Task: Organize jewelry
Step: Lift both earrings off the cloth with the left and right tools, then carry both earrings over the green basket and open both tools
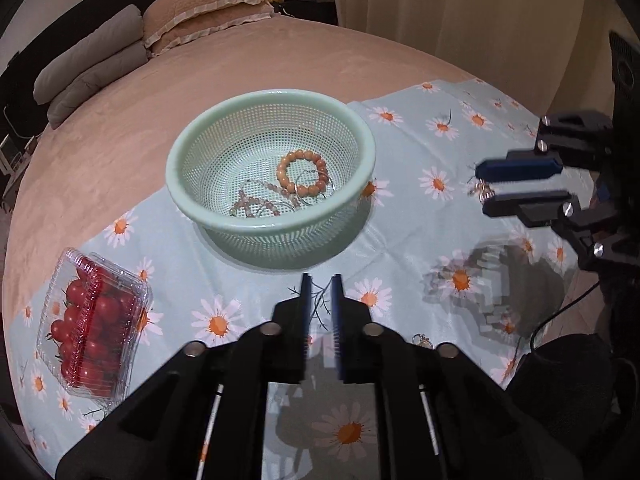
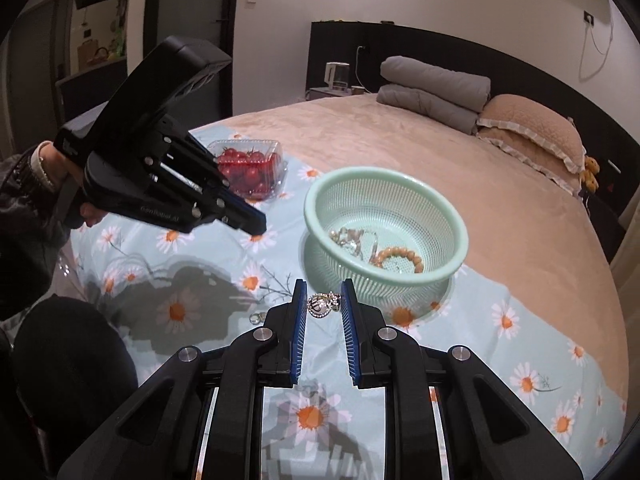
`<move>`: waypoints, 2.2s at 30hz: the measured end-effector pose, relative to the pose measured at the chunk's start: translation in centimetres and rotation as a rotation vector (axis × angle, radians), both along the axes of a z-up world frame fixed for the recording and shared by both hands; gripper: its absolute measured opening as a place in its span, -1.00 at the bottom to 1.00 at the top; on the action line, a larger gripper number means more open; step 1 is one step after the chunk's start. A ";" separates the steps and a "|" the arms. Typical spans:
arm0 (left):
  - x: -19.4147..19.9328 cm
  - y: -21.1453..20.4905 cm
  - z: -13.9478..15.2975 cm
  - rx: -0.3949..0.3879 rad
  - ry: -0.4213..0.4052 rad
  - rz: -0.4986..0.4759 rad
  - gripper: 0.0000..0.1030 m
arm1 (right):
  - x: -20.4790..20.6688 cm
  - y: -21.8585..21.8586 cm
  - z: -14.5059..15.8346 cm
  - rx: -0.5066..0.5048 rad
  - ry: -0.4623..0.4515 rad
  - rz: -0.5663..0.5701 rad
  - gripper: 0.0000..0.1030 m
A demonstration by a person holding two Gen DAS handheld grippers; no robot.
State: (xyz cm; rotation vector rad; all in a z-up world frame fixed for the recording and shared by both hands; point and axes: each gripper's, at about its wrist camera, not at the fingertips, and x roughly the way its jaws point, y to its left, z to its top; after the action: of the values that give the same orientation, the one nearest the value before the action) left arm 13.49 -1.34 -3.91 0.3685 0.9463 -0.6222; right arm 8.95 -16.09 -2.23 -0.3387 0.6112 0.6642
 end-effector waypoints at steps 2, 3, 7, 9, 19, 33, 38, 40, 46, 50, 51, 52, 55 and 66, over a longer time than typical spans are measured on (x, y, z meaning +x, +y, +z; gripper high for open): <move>-0.5 -0.5 -1.4 0.020 0.007 -0.025 0.01 | 0.0 0.3 0.0 -0.002 0.000 0.012 -0.68; -0.7 -0.6 -2.1 0.017 0.025 -0.033 0.01 | 0.0 0.4 -0.1 -0.003 0.001 0.017 -0.68; -0.8 -1.2 -5.0 0.009 0.091 -0.035 0.01 | 0.0 0.8 -0.9 -0.013 0.019 0.032 -0.68; -0.6 -1.7 -6.4 0.018 0.118 -0.036 -0.01 | 0.1 0.9 -1.3 -0.016 0.031 0.032 -0.68; 0.0 -1.0 -7.1 -0.040 0.173 -0.016 -0.94 | -0.4 0.4 -1.2 -0.014 0.034 0.016 -0.68; -0.2 -2.2 -6.1 0.028 0.149 -0.079 -0.12 | 0.0 0.7 -0.3 -0.003 0.014 0.038 -0.68; 0.8 -2.7 -8.6 0.047 0.187 -0.024 -0.61 | -0.2 0.3 -0.2 -0.007 0.018 0.036 -0.68; 1.0 -2.6 -8.7 0.041 0.192 -0.024 -0.80 | -0.1 0.2 -0.1 -0.004 0.014 0.031 -0.68; 0.8 -0.7 -4.7 -0.032 0.130 -0.011 -0.80 | 0.0 0.1 0.5 -0.009 -0.009 0.032 -0.68; 1.2 0.3 -0.5 -0.063 0.050 -0.005 -0.80 | 0.8 0.4 1.0 -0.020 -0.024 0.040 -0.68; 1.5 0.5 0.4 -0.063 0.029 0.002 -0.80 | 1.1 0.5 1.2 -0.021 -0.028 0.041 -0.68; 1.8 0.7 1.3 -0.061 0.010 0.005 -0.80 | 1.4 0.6 1.3 -0.022 -0.033 0.041 -0.68; 2.9 0.7 3.1 -0.058 -0.023 0.007 -0.80 | 2.3 0.7 1.8 -0.028 -0.046 0.039 -0.68; 7.8 -0.6 2.1 -0.035 -0.021 0.001 -0.80 | 7.1 0.8 1.0 -0.045 -0.050 0.032 -0.67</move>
State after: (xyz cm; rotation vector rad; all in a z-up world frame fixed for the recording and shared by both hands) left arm 21.26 -1.90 -1.86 0.3424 0.9142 -0.6319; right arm 16.09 -15.30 -1.25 -0.4067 0.5745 0.6715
